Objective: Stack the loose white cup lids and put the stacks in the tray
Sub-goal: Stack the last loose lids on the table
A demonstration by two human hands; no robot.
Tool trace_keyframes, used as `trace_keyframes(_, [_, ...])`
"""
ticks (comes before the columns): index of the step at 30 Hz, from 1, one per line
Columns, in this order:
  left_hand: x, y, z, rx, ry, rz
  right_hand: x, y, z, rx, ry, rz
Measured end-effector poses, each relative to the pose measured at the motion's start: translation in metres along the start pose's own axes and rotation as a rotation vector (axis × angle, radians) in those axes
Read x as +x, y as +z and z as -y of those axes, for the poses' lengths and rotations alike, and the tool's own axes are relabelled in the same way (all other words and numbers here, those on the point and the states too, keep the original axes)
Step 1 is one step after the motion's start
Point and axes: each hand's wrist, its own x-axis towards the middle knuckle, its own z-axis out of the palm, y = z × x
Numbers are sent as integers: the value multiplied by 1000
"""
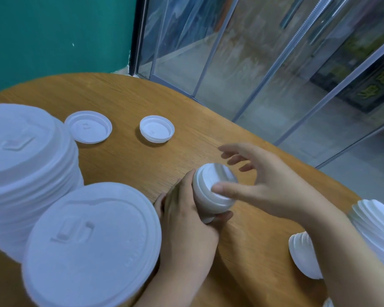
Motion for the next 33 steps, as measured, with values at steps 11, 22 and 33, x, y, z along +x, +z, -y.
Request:
trace_keyframes(11, [-10,0,-5,-97,-28,-30,170,28,10,-311,-156,174])
trace_keyframes(22, [-1,9,1,-56,2,-41,206,49,10,-240,-205,202])
trace_keyframes(33, [-2,5,-2,-62,-16,14,164,18,-11,69,-119,62])
